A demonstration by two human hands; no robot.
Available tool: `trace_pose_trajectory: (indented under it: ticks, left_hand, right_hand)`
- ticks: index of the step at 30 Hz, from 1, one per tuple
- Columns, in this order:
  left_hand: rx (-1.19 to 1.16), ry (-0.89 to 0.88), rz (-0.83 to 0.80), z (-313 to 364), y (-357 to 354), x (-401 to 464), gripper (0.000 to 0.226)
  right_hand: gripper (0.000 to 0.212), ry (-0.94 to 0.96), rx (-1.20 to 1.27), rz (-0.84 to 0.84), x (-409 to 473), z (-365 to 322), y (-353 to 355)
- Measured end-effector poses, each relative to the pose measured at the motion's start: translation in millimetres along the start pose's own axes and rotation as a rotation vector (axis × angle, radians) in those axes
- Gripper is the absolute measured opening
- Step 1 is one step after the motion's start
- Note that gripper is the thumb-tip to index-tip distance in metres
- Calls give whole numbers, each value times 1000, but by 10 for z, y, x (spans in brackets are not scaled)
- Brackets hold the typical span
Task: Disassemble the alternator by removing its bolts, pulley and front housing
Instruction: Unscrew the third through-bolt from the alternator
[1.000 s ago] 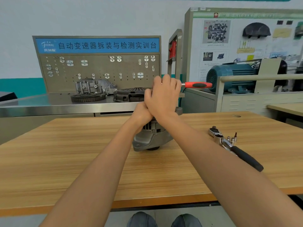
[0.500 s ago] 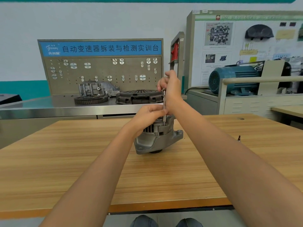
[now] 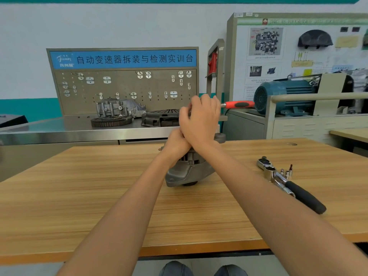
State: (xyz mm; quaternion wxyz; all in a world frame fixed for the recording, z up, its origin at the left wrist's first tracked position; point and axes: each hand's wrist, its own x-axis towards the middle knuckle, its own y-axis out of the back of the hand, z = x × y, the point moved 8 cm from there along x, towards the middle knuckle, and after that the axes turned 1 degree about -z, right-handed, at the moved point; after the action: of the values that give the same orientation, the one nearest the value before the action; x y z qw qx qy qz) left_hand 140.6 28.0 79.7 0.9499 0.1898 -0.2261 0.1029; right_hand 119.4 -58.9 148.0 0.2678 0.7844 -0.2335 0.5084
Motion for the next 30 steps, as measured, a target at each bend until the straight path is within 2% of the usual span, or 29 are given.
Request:
trace_pose_trajectory:
  ticks: [3,5,9,12,13,15,17,19,20,21,22,24,26,28,30]
  left_hand:
    - [-11,-8,-73,18,-57,2,31]
    - [-48,-16,-100,40,-85,-5,30]
    - [-91,-9,-176,61,-141,-35,17]
    - [-95,10,-179,27,-140,-24,16]
    - [-99,8,-182,24,-142,-28,16]
    - [-103,-3,-189,38,-147,-39,15]
    - [-96,-8,-160,24,-126,-38,15]
    - [-53,-10,-75,6,-68,-30,23]
    - [-18,-12,-27,6,-39,-27,27]
    - [20,-16,7,15,-23,-27,29]
    - [45,-29,26,35,-19,-27,30]
    - [55,-62,28,76,-31,-24,33]
    - [43,-56,-2,68,-50,-27,31]
    - [-1,-32,-36,33,-66,-22,27]
    - [-43,-28,-72,28,-86,-21,25]
  right_hand:
    - [38,-99,361,-41,108,52,-38]
    - [48,-257,629,-123,157,133,-118]
    - [45,-574,1018,-327,196,309,-298]
    - [53,-684,1300,-393,198,328,-349]
    - [53,-693,1319,-396,192,329,-346]
    - [49,-655,1172,-383,171,322,-322]
    - [37,-449,781,-314,146,277,-198]
    - [16,-107,174,-183,61,138,-55]
    - [15,-11,-96,-123,-8,80,-30]
    - [21,6,-249,-78,-64,67,-16]
    - [26,-3,-296,-41,-90,59,13]
    - [26,-42,-184,-7,-66,59,50]
    - [17,-39,-9,-21,-10,43,39]
    - [22,-69,240,-115,57,35,-33]
    - [33,-271,616,-278,104,95,-157]
